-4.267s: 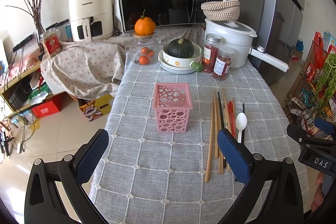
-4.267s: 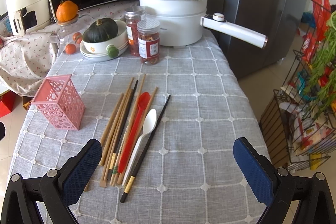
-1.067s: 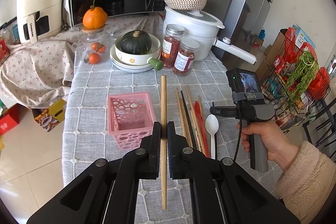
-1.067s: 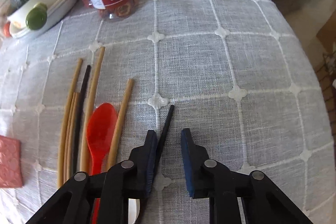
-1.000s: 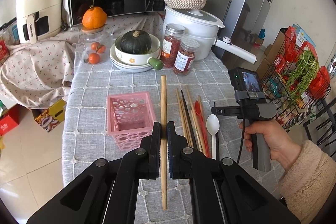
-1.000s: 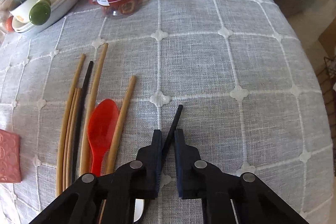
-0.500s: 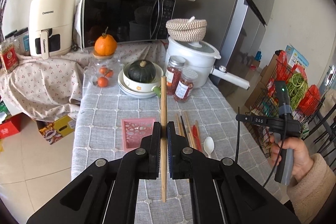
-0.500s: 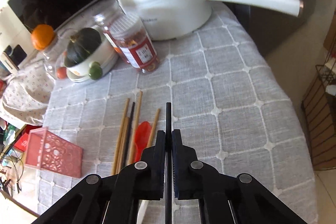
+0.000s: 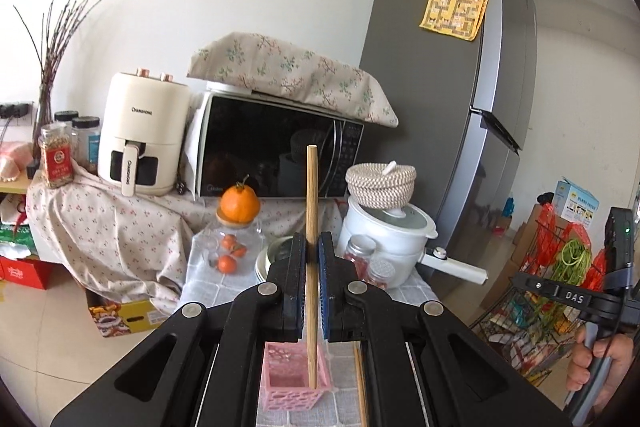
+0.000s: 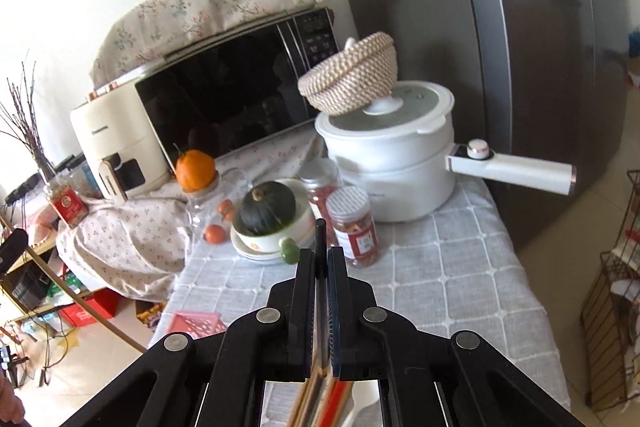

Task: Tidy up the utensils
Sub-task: 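Lower the wooden chopstick into the pink basket and open the left gripper while the right carries the black chopstick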

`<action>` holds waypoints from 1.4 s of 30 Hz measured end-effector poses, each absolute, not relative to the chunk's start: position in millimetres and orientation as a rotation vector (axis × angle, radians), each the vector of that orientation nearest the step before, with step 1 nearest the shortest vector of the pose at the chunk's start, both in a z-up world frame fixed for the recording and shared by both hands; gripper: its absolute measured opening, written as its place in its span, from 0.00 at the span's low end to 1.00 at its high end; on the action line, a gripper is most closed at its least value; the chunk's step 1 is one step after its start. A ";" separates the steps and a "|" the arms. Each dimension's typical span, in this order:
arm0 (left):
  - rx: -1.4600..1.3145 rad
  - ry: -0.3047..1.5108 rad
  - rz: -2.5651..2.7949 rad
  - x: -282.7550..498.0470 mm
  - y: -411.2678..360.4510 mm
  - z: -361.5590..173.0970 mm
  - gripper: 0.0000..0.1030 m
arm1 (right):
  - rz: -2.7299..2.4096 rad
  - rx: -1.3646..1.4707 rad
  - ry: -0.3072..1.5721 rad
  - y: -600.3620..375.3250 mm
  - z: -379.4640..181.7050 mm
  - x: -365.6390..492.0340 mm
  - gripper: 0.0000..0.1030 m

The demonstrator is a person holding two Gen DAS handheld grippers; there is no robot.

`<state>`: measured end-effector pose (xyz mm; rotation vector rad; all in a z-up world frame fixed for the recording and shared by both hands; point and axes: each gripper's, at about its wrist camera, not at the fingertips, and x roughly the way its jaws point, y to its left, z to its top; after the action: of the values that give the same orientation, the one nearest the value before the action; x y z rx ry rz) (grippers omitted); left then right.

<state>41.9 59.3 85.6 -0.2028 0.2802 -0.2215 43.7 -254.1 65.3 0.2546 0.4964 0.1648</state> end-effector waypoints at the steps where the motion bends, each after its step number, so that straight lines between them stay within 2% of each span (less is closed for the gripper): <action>1: -0.193 0.268 -0.214 44.5 57.1 83.6 0.05 | 0.176 0.259 0.488 -250.6 69.2 44.1 0.03; 7: -0.146 0.297 -0.178 74.8 47.0 58.7 0.05 | 0.241 0.281 0.462 -228.1 83.0 50.8 0.03; 24: -0.245 0.566 -0.141 155.2 57.9 -15.6 0.06 | 0.352 0.337 0.440 -190.1 101.0 55.3 0.03; 27: -0.276 0.606 -0.149 159.3 62.1 -19.3 0.08 | 0.360 0.321 0.433 -176.3 101.7 60.1 0.03; 30: -0.254 0.632 -0.113 156.1 63.6 -12.2 0.32 | 0.367 0.310 0.442 -164.7 95.8 69.1 0.03; 32: -0.207 0.624 -0.040 146.4 66.9 -4.9 0.58 | 0.364 0.306 0.459 -158.5 87.9 76.3 0.03; 35: -0.157 0.620 0.018 130.7 72.0 0.3 0.67 | 0.359 0.318 0.501 -154.8 72.5 89.6 0.03; 42: -0.087 0.712 0.002 112.3 67.8 -9.7 0.71 | 0.341 0.315 0.593 -142.3 38.8 118.7 0.04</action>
<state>112.3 67.8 -9.7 -0.0873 0.7121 0.0019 118.7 -142.3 38.8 0.3148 0.5926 0.3410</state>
